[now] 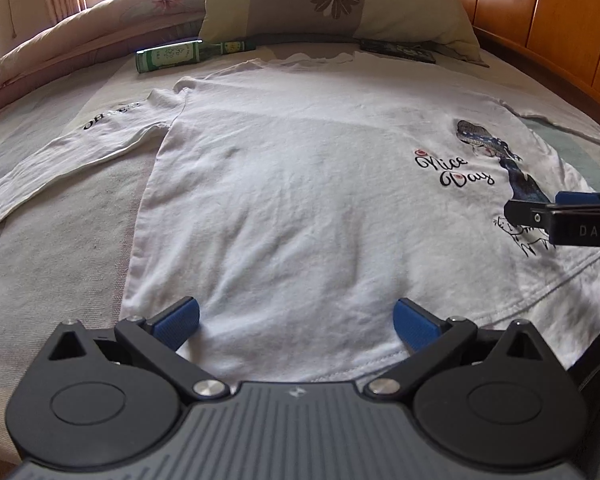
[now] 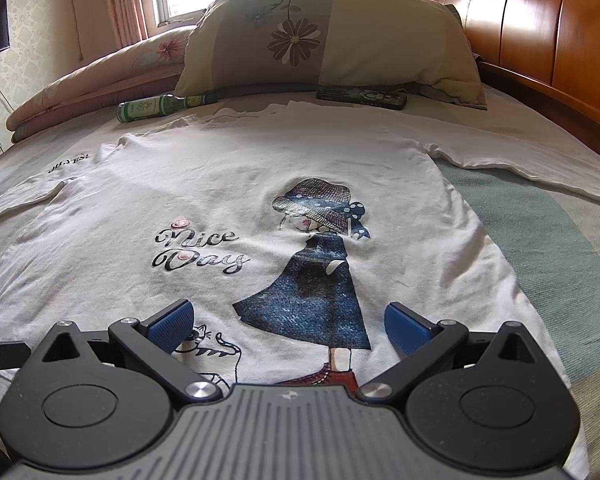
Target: Fold clothes
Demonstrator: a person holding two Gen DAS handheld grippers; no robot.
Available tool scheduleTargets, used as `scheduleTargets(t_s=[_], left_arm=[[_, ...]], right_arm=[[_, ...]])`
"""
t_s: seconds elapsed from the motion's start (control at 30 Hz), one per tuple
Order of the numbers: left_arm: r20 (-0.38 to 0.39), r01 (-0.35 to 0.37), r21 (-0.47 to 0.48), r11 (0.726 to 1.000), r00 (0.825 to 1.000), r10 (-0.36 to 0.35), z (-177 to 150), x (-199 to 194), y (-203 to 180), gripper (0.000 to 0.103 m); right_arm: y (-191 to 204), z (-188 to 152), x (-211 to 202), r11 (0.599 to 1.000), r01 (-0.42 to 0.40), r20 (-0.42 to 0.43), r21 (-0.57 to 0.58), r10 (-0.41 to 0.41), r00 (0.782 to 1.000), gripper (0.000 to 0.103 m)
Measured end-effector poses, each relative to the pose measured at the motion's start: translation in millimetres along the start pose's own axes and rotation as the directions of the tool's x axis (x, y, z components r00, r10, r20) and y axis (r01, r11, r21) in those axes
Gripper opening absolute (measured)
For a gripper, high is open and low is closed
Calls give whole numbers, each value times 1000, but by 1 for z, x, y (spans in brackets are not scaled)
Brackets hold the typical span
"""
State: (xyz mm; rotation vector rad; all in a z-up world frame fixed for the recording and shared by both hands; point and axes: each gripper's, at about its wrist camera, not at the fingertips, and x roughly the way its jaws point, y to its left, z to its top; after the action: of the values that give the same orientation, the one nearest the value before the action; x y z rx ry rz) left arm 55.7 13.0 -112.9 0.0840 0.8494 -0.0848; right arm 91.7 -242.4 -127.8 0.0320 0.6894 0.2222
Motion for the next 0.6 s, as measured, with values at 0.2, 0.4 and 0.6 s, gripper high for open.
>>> scheduleTargets(t_s=[0.2,0.4,0.6], left_arm=[[69,11,-1,1000,998,-11,39,14,-1,102],[42,38,5,999,998,-38,50,45,-4,102],[48,33,0,999,998,-33,63,61,5,102]], right_arm=[[2,-1,1,1000,18,4,-18,-18,1000,103],[2,-4,1,999,20,12,-41,-20,1000,103],[1,-6,-4,998,27,8,-58,-26,1000,103]])
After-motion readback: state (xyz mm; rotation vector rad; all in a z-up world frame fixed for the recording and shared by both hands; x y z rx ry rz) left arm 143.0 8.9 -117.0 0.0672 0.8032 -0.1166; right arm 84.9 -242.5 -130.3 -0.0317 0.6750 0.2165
